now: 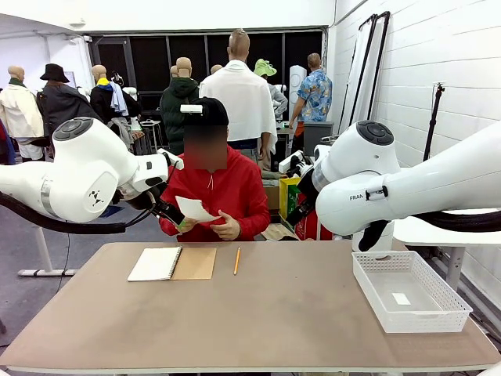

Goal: Sort the paper based on its condition.
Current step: If a person hands you a paper, place it in the Organizing basket , and if it's crumpled, put it in the Trash can.

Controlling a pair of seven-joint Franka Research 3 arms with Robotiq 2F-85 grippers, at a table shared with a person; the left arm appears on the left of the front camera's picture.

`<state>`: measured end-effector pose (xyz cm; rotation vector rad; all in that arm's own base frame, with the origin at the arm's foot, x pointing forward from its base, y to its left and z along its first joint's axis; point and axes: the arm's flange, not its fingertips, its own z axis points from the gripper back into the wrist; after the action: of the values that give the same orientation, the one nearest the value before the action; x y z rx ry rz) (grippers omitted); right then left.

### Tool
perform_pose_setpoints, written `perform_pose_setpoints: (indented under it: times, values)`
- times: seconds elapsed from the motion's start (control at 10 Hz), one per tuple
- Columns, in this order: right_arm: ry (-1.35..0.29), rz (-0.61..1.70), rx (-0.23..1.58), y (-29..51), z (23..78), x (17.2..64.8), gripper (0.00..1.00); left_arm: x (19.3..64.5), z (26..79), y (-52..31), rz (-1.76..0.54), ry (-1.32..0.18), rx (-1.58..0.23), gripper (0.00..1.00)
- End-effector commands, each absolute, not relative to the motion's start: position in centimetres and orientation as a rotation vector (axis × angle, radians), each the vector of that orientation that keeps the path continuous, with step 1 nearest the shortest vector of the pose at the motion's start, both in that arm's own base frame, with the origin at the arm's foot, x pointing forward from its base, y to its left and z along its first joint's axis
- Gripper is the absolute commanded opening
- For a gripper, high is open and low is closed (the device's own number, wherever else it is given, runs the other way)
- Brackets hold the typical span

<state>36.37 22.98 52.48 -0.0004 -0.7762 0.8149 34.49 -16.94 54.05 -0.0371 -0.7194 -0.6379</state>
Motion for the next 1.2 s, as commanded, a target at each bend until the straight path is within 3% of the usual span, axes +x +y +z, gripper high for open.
perform_pose_setpoints:
  times: [0.0, 1.1]
  values:
    - [-0.777, 0.815, 0.000, 22.99, 52.49, 36.37, 1.00, 34.48, 54.01, -16.94, -0.640, -0.718, -0.041, 1.00]
    - [-0.776, 0.815, 0.000, 22.98, 52.48, 36.37, 1.00, 34.48, 54.01, -16.94, -0.640, -0.718, -0.041, 1.00]
